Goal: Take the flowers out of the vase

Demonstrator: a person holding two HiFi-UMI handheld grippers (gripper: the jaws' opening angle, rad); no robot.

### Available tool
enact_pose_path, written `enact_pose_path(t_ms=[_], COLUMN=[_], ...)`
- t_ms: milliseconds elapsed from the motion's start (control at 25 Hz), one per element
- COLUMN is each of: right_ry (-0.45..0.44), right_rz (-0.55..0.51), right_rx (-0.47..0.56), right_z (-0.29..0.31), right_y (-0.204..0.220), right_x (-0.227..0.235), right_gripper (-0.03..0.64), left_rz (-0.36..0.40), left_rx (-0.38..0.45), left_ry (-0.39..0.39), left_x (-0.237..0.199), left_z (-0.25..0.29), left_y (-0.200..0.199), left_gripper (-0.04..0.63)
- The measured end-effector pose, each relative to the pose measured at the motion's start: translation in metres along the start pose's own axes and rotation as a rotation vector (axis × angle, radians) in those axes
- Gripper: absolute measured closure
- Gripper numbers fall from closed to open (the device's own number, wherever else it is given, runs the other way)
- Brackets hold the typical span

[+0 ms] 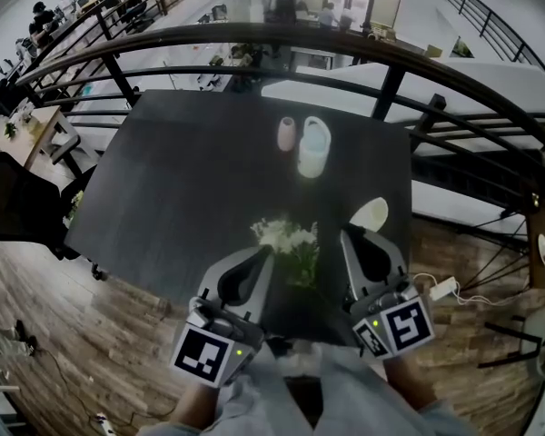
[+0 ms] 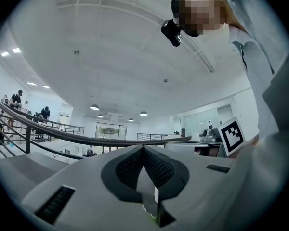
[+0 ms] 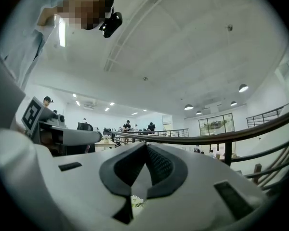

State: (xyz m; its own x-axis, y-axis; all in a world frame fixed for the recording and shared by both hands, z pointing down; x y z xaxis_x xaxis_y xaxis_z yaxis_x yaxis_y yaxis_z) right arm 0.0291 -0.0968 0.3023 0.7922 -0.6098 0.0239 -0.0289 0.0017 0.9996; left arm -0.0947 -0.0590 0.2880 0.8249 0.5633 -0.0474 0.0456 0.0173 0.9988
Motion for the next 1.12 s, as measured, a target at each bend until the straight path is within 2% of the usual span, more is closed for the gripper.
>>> enact_pose_path(t_ms=[240,1120], right_ry=[0.012,0.035], right_rz=[-0.059,-0.011], right_rx=[-0.004,-0.014], right_z=[-0.006,-0.013], right_y=[-0.002,0.001], right_x=[-0.002,0.008], right_gripper=[0.62,0.621], left_rz=[0.026,0.028], left_rx=[-0.005,-0.009], left_ry=[0.016,0.033], left_x=[0.003,0.009], left_z=[0.002,0.005], left_y=[0.0,0.003], left_gripper=[0.595,0.595])
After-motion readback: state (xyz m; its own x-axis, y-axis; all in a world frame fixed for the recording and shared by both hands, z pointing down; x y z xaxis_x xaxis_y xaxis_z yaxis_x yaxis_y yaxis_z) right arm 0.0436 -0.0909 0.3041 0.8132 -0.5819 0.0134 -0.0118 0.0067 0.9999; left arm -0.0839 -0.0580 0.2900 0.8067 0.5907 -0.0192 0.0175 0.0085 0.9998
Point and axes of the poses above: the fingertips, and each gripper's own axes: z forward along the fingers, x to its right, y out of its underside, the point moved 2 cm from there along -z, backward along the fingers, and after that the axes turned 1 degree about -x, right-handed, at the moved point
